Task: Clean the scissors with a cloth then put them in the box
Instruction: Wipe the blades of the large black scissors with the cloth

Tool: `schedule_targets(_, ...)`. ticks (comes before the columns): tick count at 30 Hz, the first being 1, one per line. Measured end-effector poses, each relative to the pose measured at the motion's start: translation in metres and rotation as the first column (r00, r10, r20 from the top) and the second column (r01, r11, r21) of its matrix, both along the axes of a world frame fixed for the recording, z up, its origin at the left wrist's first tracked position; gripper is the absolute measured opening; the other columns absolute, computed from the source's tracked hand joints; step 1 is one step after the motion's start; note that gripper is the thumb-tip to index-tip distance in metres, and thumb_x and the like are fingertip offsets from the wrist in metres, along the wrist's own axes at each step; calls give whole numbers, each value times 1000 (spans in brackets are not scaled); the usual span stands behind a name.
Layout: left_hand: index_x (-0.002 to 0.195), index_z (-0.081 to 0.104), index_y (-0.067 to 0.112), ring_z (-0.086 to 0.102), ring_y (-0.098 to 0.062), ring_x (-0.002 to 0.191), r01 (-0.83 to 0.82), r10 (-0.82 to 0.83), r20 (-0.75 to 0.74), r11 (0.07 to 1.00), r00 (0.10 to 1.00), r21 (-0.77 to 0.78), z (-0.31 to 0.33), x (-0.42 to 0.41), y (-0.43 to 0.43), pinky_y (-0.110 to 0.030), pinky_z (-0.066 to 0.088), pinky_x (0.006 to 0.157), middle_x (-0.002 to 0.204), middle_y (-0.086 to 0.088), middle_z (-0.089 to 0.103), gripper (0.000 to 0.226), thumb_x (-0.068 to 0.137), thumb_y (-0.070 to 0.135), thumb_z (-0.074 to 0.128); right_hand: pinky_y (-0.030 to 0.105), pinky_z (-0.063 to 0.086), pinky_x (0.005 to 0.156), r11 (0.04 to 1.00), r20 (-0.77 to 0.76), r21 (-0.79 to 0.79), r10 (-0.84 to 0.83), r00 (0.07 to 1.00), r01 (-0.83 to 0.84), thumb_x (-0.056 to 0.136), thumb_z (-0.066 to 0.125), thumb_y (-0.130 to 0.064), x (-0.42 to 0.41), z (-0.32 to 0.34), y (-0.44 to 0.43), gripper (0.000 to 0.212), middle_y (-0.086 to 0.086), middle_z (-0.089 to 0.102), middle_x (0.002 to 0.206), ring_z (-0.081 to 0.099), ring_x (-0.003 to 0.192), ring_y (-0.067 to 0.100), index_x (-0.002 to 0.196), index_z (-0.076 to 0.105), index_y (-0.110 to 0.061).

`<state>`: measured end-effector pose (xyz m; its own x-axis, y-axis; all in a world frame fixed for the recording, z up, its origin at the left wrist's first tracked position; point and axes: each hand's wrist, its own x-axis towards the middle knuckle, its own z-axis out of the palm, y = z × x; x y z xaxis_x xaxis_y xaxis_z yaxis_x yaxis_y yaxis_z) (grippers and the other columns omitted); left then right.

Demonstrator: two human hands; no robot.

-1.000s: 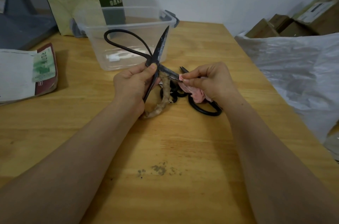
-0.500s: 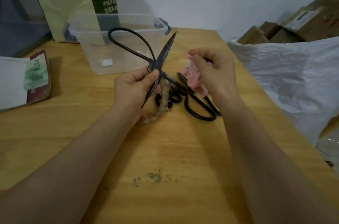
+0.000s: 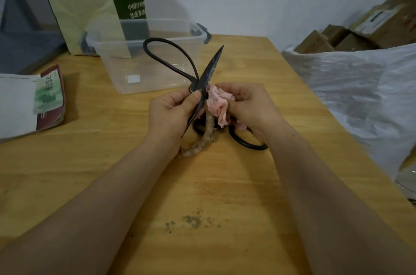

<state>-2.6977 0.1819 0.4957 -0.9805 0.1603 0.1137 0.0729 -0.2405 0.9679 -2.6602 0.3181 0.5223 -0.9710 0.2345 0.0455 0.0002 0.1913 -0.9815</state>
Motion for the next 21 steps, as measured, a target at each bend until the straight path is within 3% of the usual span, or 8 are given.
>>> schedule_targets(2,89,71,13,67,-16,79,-1,1,-11,1000,1000,-5,0,1,0,-20,56,71,85,-7,73,16,89,4,59,9,32,32,1000,-2,-9,-16,1000,16,92,52,5,-1,-1,-5,25,-5,63,56,50,36,-3,111,66,-3)
schedule_targets(5,90,71,11,67,-10,75,-6,5,-34,1000,999,-26,0,3,2,-16,55,67,81,-3,72,16,90,3,57,16,43,41,987,-35,150,-49,998,53,92,51,1,-9,-4,-11,21,6,66,78,61,60,11,102,66,-11)
schedule_targets(8,84,71,11,67,-13,73,-20,19,-32,999,999,-37,0,2,1,-19,56,67,78,-6,71,16,90,3,58,20,45,45,953,-49,291,-77,996,88,93,51,-7,-16,-8,-16,16,2,63,81,60,65,13,95,59,-21)
schedule_targets(12,88,70,8,68,-14,79,1,-1,-9,1000,1000,-5,1,3,2,-19,56,69,87,-10,72,13,89,3,59,31,55,58,943,-79,254,-201,976,215,95,48,-8,-18,-9,-10,18,1,64,93,64,71,14,103,60,-18)
schedule_targets(14,92,70,10,68,-12,80,8,-8,-10,1000,1000,6,2,5,3,-16,54,66,91,-9,71,13,90,3,58,33,58,63,930,-141,252,-239,961,268,93,51,-5,-15,-9,-5,22,-6,66,93,66,75,12,99,64,-22)
schedule_targets(16,91,70,11,68,-10,78,4,-4,-17,1000,1000,2,3,5,3,-14,53,64,89,-7,72,14,90,3,58,25,56,62,925,-179,295,-191,965,238,91,54,-6,-10,-6,-8,24,-9,66,90,64,78,8,97,69,-23)
schedule_targets(19,86,71,14,69,-8,75,0,-1,-41,1000,999,-21,3,5,1,-15,53,65,81,-2,73,16,90,4,59,32,52,72,967,-105,227,-95,990,117,91,52,-8,-6,-2,-12,22,14,71,87,62,76,14,90,72,-17)
schedule_targets(21,87,71,14,69,-7,75,9,-9,-46,1000,999,-11,3,6,1,-15,53,66,80,1,73,17,90,3,59,32,52,77,992,-33,130,2,999,2,90,55,-9,-6,-1,-8,22,17,69,97,63,79,14,108,68,-12)
